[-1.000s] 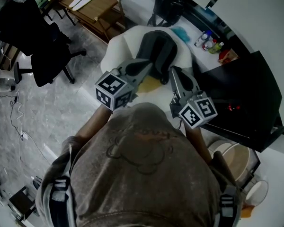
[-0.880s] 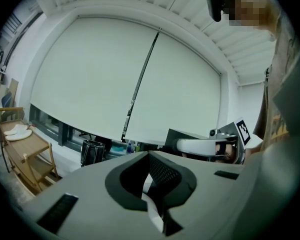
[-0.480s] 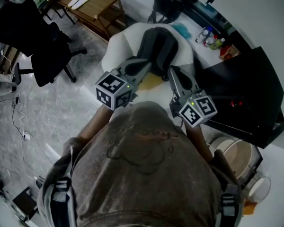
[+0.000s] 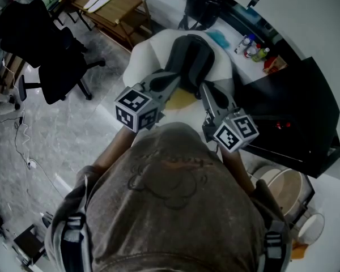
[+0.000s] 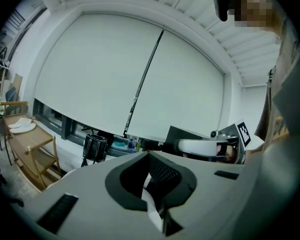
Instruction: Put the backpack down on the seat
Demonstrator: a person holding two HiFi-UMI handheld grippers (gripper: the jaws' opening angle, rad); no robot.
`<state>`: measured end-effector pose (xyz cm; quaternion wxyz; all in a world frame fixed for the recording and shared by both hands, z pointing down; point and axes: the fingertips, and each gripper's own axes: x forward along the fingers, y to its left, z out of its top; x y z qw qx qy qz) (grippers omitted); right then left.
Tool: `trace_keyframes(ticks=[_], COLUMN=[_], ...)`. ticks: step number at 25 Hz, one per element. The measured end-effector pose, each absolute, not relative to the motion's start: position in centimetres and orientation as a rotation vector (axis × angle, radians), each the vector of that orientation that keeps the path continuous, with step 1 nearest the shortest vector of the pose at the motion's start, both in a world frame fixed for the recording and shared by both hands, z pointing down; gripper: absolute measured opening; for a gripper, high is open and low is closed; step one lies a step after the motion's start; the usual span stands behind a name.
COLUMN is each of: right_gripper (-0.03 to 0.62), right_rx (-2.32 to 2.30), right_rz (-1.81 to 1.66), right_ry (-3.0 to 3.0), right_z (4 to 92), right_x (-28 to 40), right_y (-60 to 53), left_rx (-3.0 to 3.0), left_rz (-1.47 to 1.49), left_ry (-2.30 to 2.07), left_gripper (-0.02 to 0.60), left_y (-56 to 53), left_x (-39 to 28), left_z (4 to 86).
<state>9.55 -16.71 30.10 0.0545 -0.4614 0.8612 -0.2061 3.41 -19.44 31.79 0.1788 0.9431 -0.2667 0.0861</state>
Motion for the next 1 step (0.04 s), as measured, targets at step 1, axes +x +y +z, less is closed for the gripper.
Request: trace_keyframes(ticks=[1], right_gripper=[-0.003], right_rx=[-1.4], right_rz=[-0.626], right_ry=[2.616], right_z=[30.07], right_x=[9.5], right_y=[-16.67], left_rx=[2.666], left_rz=[0.245], left_ry=[-0.754], left_gripper=[0.0], left_y=[-19.39], left_x=[3.39], left_z=[31.81])
